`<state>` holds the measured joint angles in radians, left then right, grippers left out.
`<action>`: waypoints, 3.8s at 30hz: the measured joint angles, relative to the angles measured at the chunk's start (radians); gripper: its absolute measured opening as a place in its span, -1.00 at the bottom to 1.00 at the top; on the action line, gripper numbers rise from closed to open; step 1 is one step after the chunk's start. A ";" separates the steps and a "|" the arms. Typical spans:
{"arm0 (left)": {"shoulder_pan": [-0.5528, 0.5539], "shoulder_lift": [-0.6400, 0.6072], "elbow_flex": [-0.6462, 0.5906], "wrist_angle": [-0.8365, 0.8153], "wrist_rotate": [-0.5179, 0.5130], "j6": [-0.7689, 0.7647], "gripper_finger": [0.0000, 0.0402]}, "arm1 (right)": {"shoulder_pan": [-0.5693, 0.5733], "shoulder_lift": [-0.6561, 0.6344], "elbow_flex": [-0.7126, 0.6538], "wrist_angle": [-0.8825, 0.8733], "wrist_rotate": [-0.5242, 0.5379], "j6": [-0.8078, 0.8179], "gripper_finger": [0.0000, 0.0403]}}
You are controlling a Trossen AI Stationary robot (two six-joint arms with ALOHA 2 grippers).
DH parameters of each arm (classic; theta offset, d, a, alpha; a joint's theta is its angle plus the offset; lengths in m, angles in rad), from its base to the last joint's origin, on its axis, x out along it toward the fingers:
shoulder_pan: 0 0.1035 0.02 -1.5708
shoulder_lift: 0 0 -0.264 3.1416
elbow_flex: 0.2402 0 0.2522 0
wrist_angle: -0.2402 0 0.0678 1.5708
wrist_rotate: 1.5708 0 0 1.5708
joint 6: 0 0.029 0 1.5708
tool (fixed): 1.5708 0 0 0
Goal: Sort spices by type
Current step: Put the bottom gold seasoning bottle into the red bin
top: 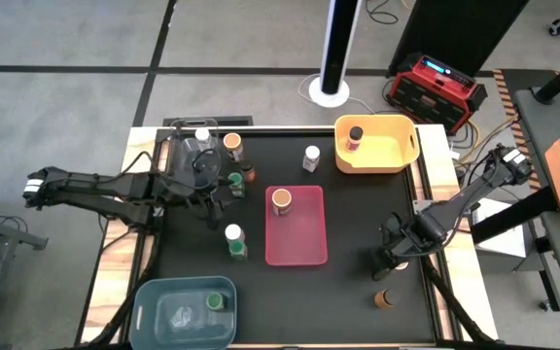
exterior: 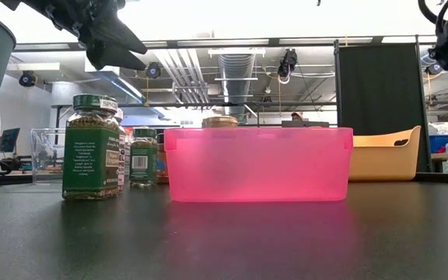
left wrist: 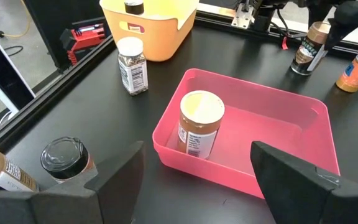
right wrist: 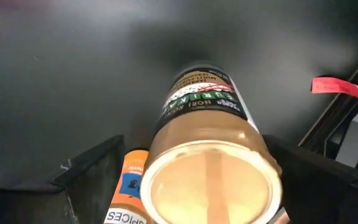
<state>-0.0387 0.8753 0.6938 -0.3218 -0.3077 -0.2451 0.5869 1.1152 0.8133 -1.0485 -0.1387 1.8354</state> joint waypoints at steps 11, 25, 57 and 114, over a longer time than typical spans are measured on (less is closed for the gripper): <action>0.000 0.000 0.000 0.000 0.000 0.000 0.37 | 0.000 0.000 -0.029 0.003 0.000 0.016 0.74; 0.000 0.000 0.000 0.000 0.000 0.000 0.37 | -0.003 0.002 0.001 0.010 0.003 0.016 0.31; 0.000 -0.057 -0.001 0.031 0.002 0.024 0.37 | -0.423 0.678 1.021 -0.482 0.090 -1.143 0.31; 0.000 -0.086 -0.001 0.007 0.001 0.027 0.37 | -0.542 0.963 1.194 -0.294 0.063 -1.491 0.38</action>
<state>-0.0387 0.7891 0.6933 -0.3151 -0.3065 -0.2183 0.0448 2.0784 2.0071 -1.3420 -0.0755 0.3443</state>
